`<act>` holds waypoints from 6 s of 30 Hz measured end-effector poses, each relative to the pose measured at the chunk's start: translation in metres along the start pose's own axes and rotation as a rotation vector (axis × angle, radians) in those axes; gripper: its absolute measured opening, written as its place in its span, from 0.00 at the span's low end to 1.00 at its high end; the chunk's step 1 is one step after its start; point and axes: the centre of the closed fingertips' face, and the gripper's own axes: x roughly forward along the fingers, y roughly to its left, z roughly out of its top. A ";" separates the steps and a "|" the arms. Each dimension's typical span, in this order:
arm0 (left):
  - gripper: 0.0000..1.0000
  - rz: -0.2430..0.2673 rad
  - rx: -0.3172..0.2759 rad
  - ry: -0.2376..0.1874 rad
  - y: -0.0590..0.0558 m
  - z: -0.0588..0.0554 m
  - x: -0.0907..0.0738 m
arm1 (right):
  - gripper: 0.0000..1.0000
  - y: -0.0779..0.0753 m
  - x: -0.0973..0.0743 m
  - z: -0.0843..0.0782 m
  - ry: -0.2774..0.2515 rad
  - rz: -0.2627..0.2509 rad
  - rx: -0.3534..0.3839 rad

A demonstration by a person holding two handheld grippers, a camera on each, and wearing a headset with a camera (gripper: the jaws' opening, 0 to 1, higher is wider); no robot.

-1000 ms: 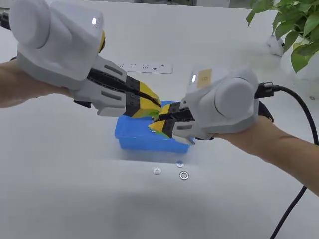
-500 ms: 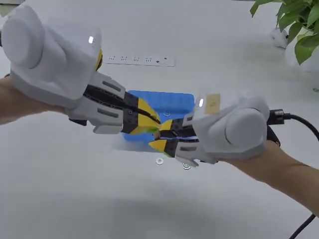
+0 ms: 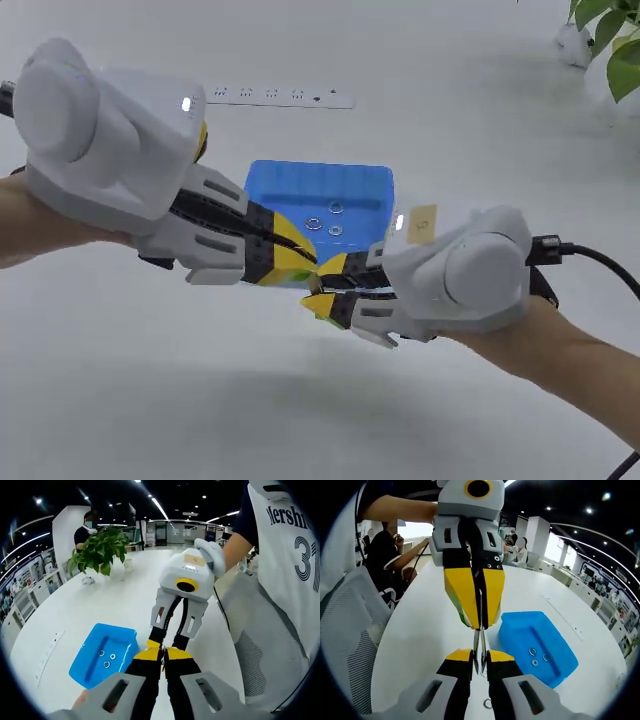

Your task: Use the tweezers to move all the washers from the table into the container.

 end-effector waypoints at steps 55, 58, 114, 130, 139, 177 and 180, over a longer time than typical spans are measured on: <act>0.06 -0.048 0.024 0.068 0.003 -0.014 0.019 | 0.11 0.003 0.012 -0.021 0.021 0.069 0.042; 0.06 -0.052 0.022 0.068 0.000 -0.013 0.017 | 0.11 0.005 0.010 -0.019 0.019 0.065 0.046; 0.06 0.015 0.129 0.074 0.083 0.020 0.003 | 0.11 -0.090 0.014 0.013 -0.015 -0.078 -0.024; 0.07 -0.005 0.068 0.085 0.097 -0.004 0.019 | 0.11 -0.097 0.033 -0.010 0.006 -0.045 0.046; 0.07 -0.007 0.069 0.089 0.099 -0.004 0.023 | 0.12 -0.098 0.031 -0.012 0.016 -0.053 0.060; 0.07 0.063 0.060 -0.069 -0.032 0.062 0.009 | 0.11 0.009 -0.059 0.021 -0.046 -0.047 -0.044; 0.07 0.059 0.082 -0.073 -0.038 0.059 0.015 | 0.11 0.015 -0.062 0.012 -0.024 -0.045 -0.052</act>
